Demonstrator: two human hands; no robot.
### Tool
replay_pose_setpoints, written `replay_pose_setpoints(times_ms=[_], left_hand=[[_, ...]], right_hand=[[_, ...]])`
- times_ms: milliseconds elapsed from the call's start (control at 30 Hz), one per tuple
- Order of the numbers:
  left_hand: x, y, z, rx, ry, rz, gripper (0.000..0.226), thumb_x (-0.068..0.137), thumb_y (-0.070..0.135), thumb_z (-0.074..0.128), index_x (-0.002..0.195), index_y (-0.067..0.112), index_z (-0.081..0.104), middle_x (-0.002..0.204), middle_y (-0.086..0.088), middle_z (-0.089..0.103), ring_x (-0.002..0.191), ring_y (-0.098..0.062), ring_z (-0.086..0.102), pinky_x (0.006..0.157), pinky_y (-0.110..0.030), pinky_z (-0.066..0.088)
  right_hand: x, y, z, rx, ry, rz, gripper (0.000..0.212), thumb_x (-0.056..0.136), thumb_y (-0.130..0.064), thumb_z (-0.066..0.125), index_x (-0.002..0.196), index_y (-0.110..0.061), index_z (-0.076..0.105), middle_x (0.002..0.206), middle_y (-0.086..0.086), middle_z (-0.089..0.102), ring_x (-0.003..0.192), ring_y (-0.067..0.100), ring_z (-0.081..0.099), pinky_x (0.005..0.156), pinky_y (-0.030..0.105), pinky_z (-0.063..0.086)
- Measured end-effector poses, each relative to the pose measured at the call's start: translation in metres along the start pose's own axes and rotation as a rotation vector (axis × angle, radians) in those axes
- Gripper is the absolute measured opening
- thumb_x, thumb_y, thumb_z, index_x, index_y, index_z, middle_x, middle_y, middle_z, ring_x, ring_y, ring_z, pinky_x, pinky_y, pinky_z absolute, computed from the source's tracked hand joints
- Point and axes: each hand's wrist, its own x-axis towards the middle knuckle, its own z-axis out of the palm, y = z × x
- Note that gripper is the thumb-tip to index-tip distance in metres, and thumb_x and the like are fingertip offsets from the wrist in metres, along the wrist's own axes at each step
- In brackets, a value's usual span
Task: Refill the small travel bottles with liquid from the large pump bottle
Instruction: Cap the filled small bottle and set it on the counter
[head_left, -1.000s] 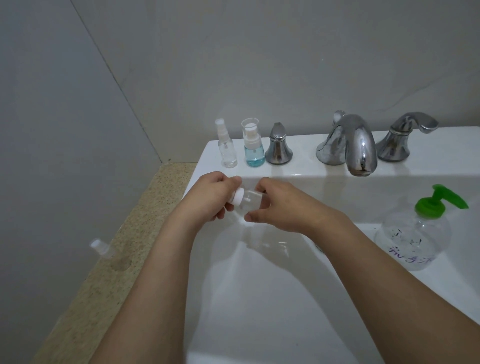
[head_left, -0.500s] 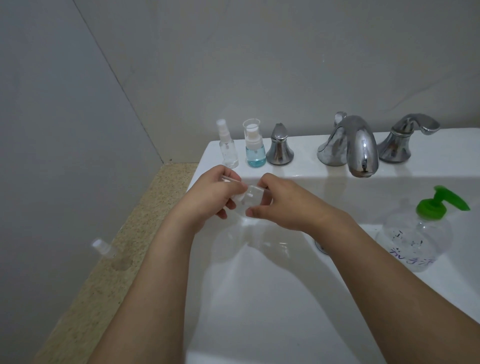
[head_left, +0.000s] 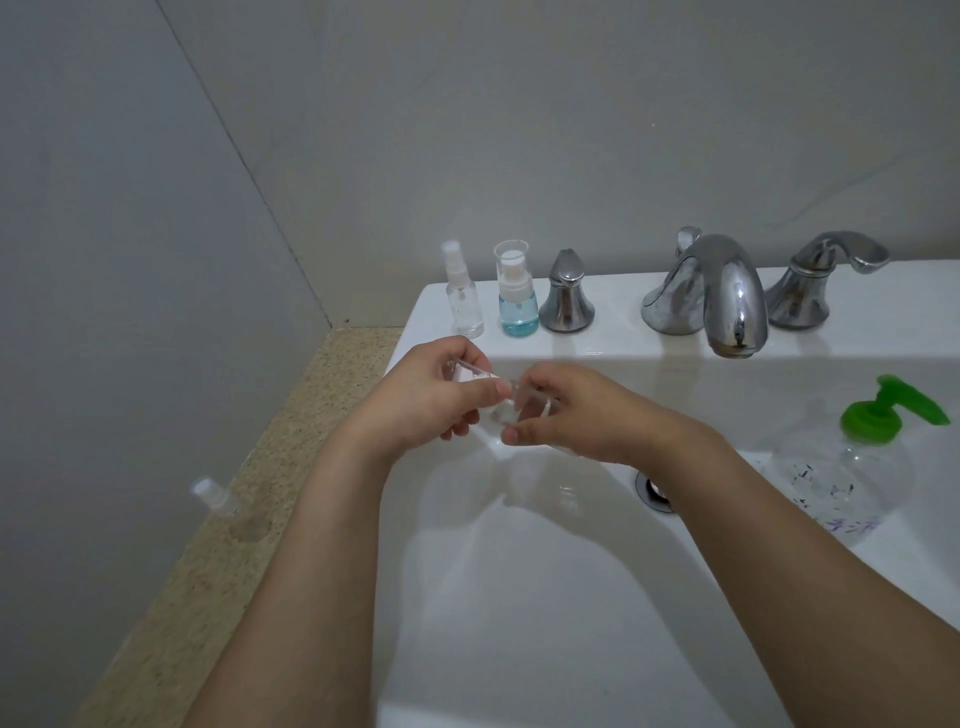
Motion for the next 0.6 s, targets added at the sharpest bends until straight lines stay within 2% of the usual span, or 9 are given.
replay_pose_setpoints(times_ms=[167,233,367,467,600], left_hand=[[0.0014,0.0023,0.0017,-0.089,-0.015,-0.112,0.026,0.081,0.027,0.080,0.090,0.012,0.060,0.066,-0.009,0.065,0.048,-0.021,0.056,0.044,-0.026,0.039],[0.0018,0.0021,0.0025,-0.097,-0.042,-0.118,0.021,0.086,0.021,0.077,0.088,0.009,0.060,0.069,-0.014,0.065,0.048,-0.020,0.057,0.044,-0.027,0.042],[0.0033,-0.0025,0.0001,-0.069,-0.044,-0.020,0.017,0.090,0.013,0.074,0.095,0.003,0.061,0.064,-0.010,0.065,0.052,-0.020,0.060,0.049,-0.030,0.048],[0.0014,-0.0041,-0.0007,-0.028,-0.060,0.039,0.020,0.090,0.011,0.075,0.100,0.000,0.061,0.064,-0.008,0.064,0.055,-0.020,0.061,0.051,-0.031,0.050],[0.0010,0.0000,0.0005,-0.002,-0.054,0.055,0.019,0.086,0.015,0.077,0.096,0.009,0.062,0.065,-0.009,0.065,0.055,-0.020,0.063,0.054,-0.034,0.054]], right_hand=[[-0.0017,-0.0030,-0.0003,-0.021,0.005,-0.013,0.033,0.080,-0.039,0.078,0.103,-0.019,0.064,0.092,-0.008,0.064,0.075,0.008,0.056,0.062,0.021,0.043],[-0.0022,-0.0039,-0.0005,-0.057,-0.010,-0.015,0.033,0.081,-0.038,0.076,0.104,-0.018,0.064,0.095,-0.005,0.064,0.075,0.007,0.055,0.062,0.019,0.042],[-0.0019,-0.0034,-0.0008,-0.050,-0.039,-0.002,0.032,0.080,-0.037,0.078,0.103,-0.019,0.064,0.090,-0.009,0.062,0.078,0.009,0.056,0.063,0.019,0.042],[-0.0028,-0.0018,-0.0008,-0.026,-0.047,-0.008,0.029,0.079,-0.034,0.078,0.100,-0.018,0.067,0.090,-0.005,0.064,0.079,0.011,0.058,0.064,0.021,0.045],[-0.0040,-0.0018,0.0019,-0.023,-0.025,-0.002,0.032,0.081,-0.036,0.077,0.105,-0.019,0.065,0.096,-0.002,0.066,0.082,0.013,0.061,0.066,0.024,0.048]])
